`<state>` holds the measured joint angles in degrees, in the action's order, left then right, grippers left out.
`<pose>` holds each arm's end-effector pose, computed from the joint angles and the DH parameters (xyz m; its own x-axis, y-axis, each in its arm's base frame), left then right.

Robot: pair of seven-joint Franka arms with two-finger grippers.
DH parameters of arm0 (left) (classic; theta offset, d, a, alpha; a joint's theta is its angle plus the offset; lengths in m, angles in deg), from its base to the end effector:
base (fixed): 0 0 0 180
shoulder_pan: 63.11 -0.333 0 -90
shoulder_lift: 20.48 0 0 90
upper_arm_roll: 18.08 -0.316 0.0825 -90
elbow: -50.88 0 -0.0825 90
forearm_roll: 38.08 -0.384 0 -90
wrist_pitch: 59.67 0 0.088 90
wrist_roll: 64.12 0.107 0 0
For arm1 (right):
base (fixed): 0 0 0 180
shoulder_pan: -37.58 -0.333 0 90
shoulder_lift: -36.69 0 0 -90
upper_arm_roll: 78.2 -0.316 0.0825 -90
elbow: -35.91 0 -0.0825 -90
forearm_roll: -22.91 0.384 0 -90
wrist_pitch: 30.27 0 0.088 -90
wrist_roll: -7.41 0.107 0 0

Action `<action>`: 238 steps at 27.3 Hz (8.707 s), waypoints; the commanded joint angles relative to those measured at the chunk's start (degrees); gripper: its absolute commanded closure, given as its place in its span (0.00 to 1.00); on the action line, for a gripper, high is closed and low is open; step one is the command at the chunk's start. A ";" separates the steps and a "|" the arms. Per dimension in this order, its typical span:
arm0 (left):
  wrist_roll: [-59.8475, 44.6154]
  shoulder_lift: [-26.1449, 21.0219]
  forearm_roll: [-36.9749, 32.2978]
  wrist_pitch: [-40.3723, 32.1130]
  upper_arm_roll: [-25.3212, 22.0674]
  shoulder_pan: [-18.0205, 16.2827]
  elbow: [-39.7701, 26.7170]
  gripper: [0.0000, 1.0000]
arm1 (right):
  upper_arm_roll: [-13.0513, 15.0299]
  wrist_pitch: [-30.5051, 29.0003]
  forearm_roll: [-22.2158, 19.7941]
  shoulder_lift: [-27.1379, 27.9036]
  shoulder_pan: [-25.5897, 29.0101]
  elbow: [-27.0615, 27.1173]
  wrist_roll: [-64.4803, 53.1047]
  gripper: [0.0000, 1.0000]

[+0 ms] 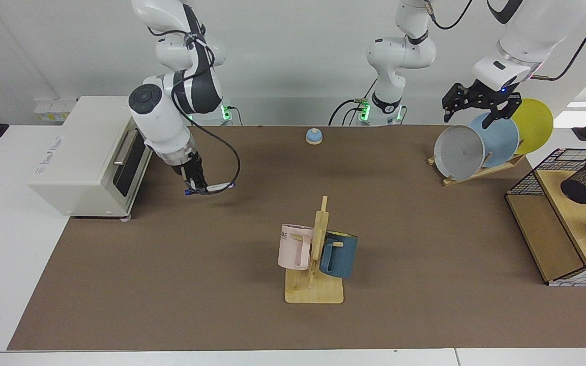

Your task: Put markers into pen holder

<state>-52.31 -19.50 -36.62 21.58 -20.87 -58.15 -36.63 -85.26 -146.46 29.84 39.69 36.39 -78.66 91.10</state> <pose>0.5327 -0.0230 0.6413 0.9658 -0.2452 -0.0847 -0.2422 -0.9692 0.0445 0.5563 0.0869 0.4312 0.1958 -0.9738 -0.1156 -0.9799 -0.1988 0.0143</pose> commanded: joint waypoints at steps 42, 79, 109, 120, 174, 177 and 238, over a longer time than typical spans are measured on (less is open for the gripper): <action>43.97 2.71 9.08 8.92 14.30 0.58 -4.86 0.03 | -0.85 4.31 5.83 -6.34 -27.55 11.73 34.16 1.00; 40.92 5.61 14.62 22.11 17.03 9.54 -18.57 0.15 | -0.76 6.60 -3.32 5.35 -31.95 26.58 45.15 1.00; 46.63 5.53 19.81 25.37 16.06 8.58 -18.05 0.92 | -0.76 7.65 -3.67 5.44 -31.59 26.50 45.15 1.00; 45.84 5.53 19.81 25.45 16.06 7.08 -17.96 1.00 | -0.76 7.74 -3.93 5.44 -31.33 26.50 45.07 1.00; 46.89 4.74 -3.04 18.34 15.44 -15.94 -9.26 1.00 | -0.06 29.53 -3.14 -4.31 -9.18 24.92 -49.76 0.01; 46.63 4.65 -5.59 18.25 15.53 -17.70 -8.47 1.00 | -0.06 30.50 -3.84 -5.19 -9.18 24.83 -52.57 0.01; 89.17 -5.19 -50.94 29.85 15.01 -29.21 2.26 1.00 | -0.76 27.07 -8.59 -8.18 -1.98 20.34 -70.51 0.01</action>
<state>35.17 -22.95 -85.34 50.04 -6.38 -86.48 -35.58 -85.82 -117.96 21.99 32.50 33.58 -56.69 21.44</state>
